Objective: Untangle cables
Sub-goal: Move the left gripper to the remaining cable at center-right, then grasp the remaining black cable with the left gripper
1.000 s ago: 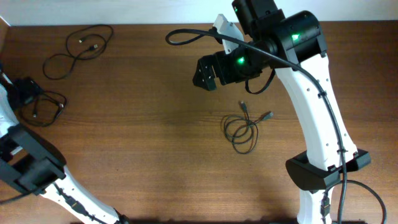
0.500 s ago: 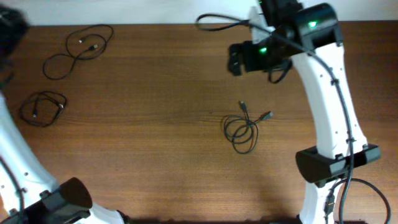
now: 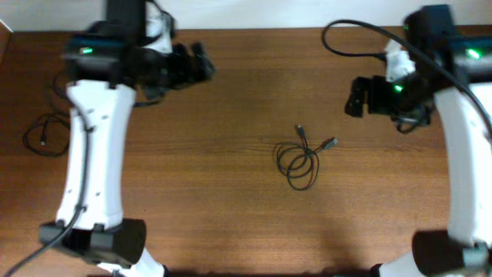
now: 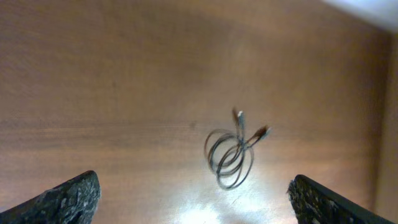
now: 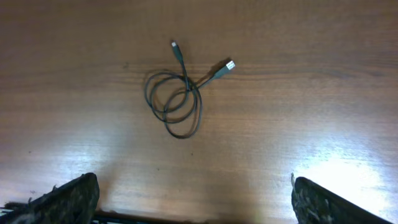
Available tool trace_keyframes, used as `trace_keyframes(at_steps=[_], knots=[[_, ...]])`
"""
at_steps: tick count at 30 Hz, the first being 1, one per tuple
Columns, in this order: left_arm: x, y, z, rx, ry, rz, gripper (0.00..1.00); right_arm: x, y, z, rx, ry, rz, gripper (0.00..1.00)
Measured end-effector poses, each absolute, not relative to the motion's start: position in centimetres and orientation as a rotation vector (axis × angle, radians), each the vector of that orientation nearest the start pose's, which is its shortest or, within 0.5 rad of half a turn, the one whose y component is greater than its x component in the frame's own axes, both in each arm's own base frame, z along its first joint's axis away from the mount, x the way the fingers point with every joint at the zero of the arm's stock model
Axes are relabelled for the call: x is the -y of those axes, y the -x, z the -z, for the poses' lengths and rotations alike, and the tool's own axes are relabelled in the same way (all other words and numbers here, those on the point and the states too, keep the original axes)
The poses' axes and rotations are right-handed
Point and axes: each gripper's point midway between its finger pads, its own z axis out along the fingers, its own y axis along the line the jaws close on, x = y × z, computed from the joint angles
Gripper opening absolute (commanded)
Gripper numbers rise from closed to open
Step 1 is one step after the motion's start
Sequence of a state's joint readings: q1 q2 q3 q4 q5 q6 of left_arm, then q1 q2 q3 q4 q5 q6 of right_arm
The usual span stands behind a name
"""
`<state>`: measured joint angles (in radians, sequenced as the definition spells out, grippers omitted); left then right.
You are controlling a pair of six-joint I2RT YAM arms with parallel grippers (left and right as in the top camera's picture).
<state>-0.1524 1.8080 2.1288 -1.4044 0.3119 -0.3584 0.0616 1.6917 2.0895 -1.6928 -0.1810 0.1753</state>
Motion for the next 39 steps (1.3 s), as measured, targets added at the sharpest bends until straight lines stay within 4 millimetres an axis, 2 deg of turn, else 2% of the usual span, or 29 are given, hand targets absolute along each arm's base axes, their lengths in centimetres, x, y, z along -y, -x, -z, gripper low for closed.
trace_keyframes(at_steps=[3, 6, 9, 10, 11, 14, 16, 19, 21, 22, 30, 32, 34, 36, 37, 39], knots=[[14.6, -39.1, -25.2, -2.818, 0.087, 0.535, 0.99, -4.9, -30.2, -31.7, -2.785, -0.114, -0.311, 0.99], [17.7, -38.3, -21.8, -2.919, -0.01, 0.501, 0.97, -4.9, -30.0, -32.0, -2.773, -0.112, -0.311, 0.98], [22.9, -37.2, -18.2, -2.991, -0.185, 0.483, 0.87, -4.9, -29.9, -31.9, -2.78, -0.113, -0.311, 0.99], [23.9, -37.0, -17.3, -3.005, -0.216, 0.479, 0.88, -4.9, -29.9, -31.8, -2.781, -0.113, -0.311, 0.98], [25.9, -36.2, -15.1, -3.048, -0.289, 0.458, 0.88, -4.9, -29.9, -31.8, -2.781, -0.112, -0.31, 0.98], [27.5, -35.3, -10.9, -3.138, -0.354, 0.395, 0.9, -4.9, -29.9, -31.8, -2.782, -0.113, -0.311, 0.98], [27.2, -35.1, -7.4, -3.217, -0.348, 0.332, 0.91, -4.9, -30.0, -31.8, -2.779, -0.112, -0.311, 0.98], [26.8, -35.1, -5.0, -3.263, -0.382, 0.292, 0.91, -4.9, -30.2, -31.9, -2.77, -0.112, -0.311, 0.98], [26.8, -35.2, -4.2, -3.258, -0.428, 0.293, 0.84, -4.9, -30.2, -31.9, -2.77, -0.111, -0.311, 0.98], [27.1, -35.6, -4.2, -3.237, -0.443, 0.305, 0.76, -4.9, -30.2, -31.9, -2.77, -0.112, -0.311, 0.98], [29.1, -36.2, -3.9, -3.161, -0.524, 0.339, 0.72, -4.9, -30.2, -31.9, -2.77, -0.112, -0.311, 0.98], [29.4, -36.1, -3.0, -3.166, -0.534, 0.331, 0.7, -4.9, -30.2, -31.9, -2.77, -0.111, -0.311, 0.98], [29.3, -36.0, -1.3, -3.198, -0.534, 0.312, 0.7, -4.9, -30.2, -31.9, -2.77, -0.112, -0.311, 0.98], [29.3, -36.0, -0.9, -3.205, -0.534, 0.309, 0.68, -4.9, -30.3, -31.9, -2.769, -0.112, -0.311, 0.98], [29.4, -36.1, -0.8, -3.202, -0.534, 0.309, 0.67, -4.9, -30.3, -31.9, -2.769, -0.111, -0.311, 0.98], [29.3, -36.1, -0.8, -3.202, -0.533, 0.304, 0.58, -4.9, -30.3, -31.9, -2.769, -0.111, -0.311, 0.98]])
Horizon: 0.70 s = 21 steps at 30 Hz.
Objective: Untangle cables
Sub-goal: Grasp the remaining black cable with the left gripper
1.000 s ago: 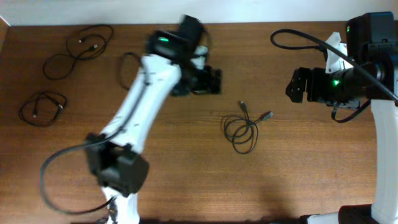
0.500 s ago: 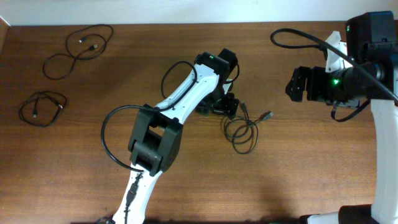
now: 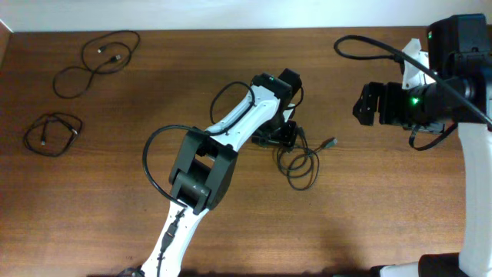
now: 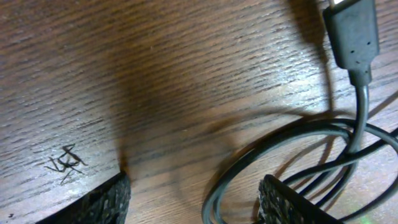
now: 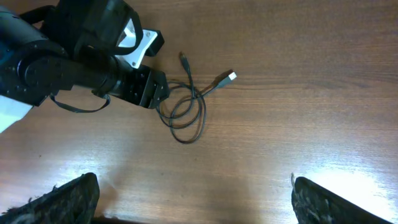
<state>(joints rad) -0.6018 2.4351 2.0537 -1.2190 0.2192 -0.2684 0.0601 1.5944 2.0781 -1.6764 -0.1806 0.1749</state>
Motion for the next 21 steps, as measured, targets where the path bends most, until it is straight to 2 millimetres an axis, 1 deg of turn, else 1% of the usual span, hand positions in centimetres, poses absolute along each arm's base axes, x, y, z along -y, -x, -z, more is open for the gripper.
trace_keyframes(at_steps=[2, 5, 8, 12, 15, 16, 17, 18, 19, 21], knots=[[29.2, -36.2, -0.7, -3.197, -0.537, 0.285, 0.43, -4.9, -30.3, -31.9, -2.768, -0.111, -0.311, 0.98], [28.5, -36.8, -0.4, -3.185, -0.516, 0.211, 0.43, -4.9, -30.3, -31.9, -2.769, -0.111, -0.311, 0.99], [28.0, -37.3, -0.2, -3.17, -0.459, 0.131, 0.47, -4.9, -30.3, -31.9, -2.769, -0.11, -0.311, 0.98], [27.4, -38.1, -0.2, -3.143, -0.424, 0.064, 0.45, -4.9, -30.3, -31.9, -2.769, -0.112, -0.311, 0.98], [27.4, -38.1, -0.2, -3.137, -0.423, 0.048, 0.44, -4.9, -30.3, -31.9, -2.769, -0.112, -0.311, 0.99], [27.4, -38.1, -0.2, -3.134, -0.427, 0.037, 0.42, -4.9, -30.3, -31.9, -2.769, -0.112, -0.311, 0.98], [27.5, -38.1, -0.2, -3.13, -0.433, 0.028, 0.35, -4.9, -30.3, -31.9, -2.769, -0.11, -0.311, 0.98], [27.5, -38.0, -0.1, -3.126, -0.439, 0.016, 0.24, -4.9, -30.3, -31.9, -2.769, -0.112, -0.311, 0.98], [27.5, -38.0, -0.1, -3.122, -0.445, 0.007, 0.01, -4.9, -30.3, -31.9, -2.769, -0.111, -0.311, 0.98], [28.0, -37.8, -0.1, -3.12, -0.447, 0.007, 0.0, -4.9, -30.3, -31.9, -2.769, -0.111, -0.311, 0.98]])
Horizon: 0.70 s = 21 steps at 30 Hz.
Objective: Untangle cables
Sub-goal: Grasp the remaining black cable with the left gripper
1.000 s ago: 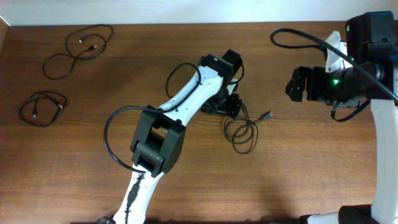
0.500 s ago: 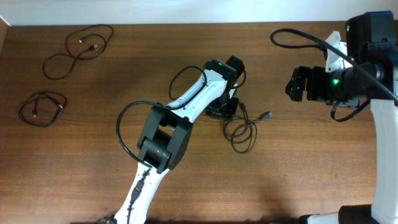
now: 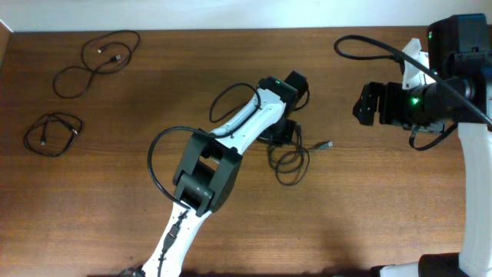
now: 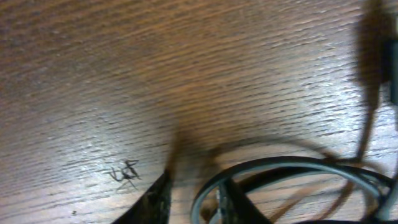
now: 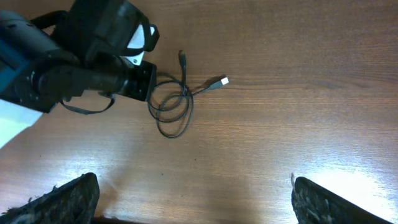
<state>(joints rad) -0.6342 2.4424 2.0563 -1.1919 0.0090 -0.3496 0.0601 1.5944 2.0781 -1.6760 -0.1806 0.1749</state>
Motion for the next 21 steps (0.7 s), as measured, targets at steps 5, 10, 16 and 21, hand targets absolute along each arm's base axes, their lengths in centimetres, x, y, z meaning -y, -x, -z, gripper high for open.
trace_keyframes(at_steps=[5, 10, 16, 21], knots=[[28.4, -37.4, -0.1, -3.112, -0.472, -0.006, 0.0, -4.9, -30.3, -31.9, -2.769, -0.111, -0.311, 0.98], [27.8, -36.6, -0.3, -3.161, -0.48, -0.049, 0.0, -4.9, -30.3, -31.9, -2.769, -0.111, -0.311, 0.99], [27.8, -36.6, -3.1, -3.192, -0.466, -0.076, 0.0, -4.9, -30.3, -31.9, -2.769, -0.111, -0.311, 0.98], [28.9, -38.1, -9.7, -3.092, -0.446, 0.014, 0.0, -4.9, -30.3, -31.9, -2.768, -0.111, -0.311, 0.98]])
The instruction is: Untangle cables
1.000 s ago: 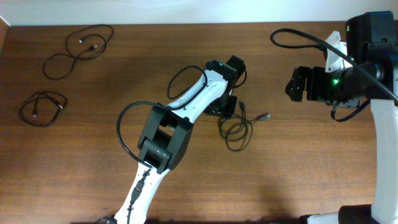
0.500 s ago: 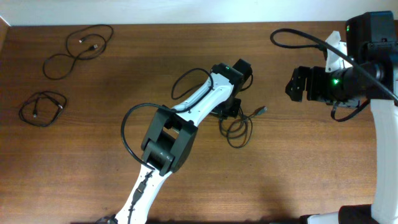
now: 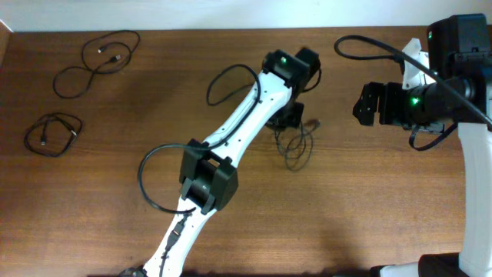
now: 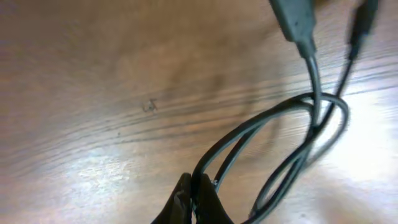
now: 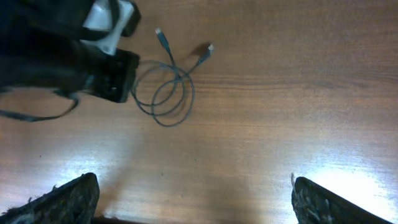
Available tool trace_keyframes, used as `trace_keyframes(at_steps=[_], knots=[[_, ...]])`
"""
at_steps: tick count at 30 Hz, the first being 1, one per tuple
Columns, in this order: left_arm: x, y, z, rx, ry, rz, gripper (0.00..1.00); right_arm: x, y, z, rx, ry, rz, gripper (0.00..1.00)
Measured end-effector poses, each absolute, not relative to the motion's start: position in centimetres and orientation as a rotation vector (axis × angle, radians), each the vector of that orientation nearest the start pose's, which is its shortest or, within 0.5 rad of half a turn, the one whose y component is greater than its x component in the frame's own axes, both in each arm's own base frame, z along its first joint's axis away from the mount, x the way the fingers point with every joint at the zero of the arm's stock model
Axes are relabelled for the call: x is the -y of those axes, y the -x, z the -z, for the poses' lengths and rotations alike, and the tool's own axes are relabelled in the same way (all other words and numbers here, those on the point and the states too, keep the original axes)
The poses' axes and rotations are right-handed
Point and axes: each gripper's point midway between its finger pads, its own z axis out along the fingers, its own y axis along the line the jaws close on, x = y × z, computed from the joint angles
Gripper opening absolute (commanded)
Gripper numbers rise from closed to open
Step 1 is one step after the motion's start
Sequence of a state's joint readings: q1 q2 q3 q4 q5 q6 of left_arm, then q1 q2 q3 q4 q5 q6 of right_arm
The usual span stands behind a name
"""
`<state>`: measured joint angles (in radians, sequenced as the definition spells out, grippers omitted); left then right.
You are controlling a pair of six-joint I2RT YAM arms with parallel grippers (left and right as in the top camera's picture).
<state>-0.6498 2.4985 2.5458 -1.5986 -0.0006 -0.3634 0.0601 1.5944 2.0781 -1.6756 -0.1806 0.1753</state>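
A thin dark cable (image 3: pixel 297 148) with small loops hangs in the middle of the wooden table (image 3: pixel 231 200). My left gripper (image 4: pixel 194 194) is shut on one strand of its loop, and the rest (image 4: pixel 292 137) trails away with both plugs (image 4: pixel 293 17) at the far end. In the overhead view the left gripper (image 3: pixel 290 115) is just above the coil. The right wrist view shows the same cable (image 5: pixel 166 93) beside the left gripper's black body (image 5: pixel 115 78). My right gripper (image 5: pixel 194 199) is open and empty, well to the right of the cable (image 3: pixel 369 104).
Two more dark cables lie at the far left: a loose one (image 3: pixel 96 58) near the back edge and a tighter coil (image 3: pixel 52 132) below it. The left arm's white links (image 3: pixel 238 135) stretch diagonally across the table's centre.
My left gripper was down at the table with its fingers on the cable loop. Now it is higher and a little farther back, and the cable has come with it. The right arm is unchanged.
First both arms were back at their sides and the coiled cable lay alone mid-table. Then my left gripper was open on the table at the coil's left edge. Then its fingers were pinched on a loop, and now it holds that loop raised.
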Motion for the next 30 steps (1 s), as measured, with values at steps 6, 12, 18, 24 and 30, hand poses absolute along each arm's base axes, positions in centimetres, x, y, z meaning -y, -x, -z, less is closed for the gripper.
trace_keyframes(at_steps=[6, 12, 18, 24, 30], knots=[[29.9, -38.7, -15.1, -2.99, -0.429, 0.158, 0.0, -4.9, -30.3, -31.8, -2.769, -0.111, -0.311, 0.99], [29.4, -39.1, -15.5, -3.022, -0.377, 0.282, 0.0, -4.9, -30.3, -31.8, -2.769, -0.112, -0.312, 0.98], [26.3, -40.5, -20.4, -2.938, -0.262, 0.377, 0.0, -4.9, -30.3, -31.8, -2.769, -0.111, -0.311, 0.98], [24.0, -37.0, -31.3, -2.71, -0.256, 0.49, 0.0, -4.9, -30.3, -31.8, -2.77, -0.111, -0.311, 0.98], [20.0, -32.4, -32.9, -2.737, -0.209, 0.399, 0.0, -4.9, -30.3, -31.8, -2.77, -0.112, -0.311, 0.98]])
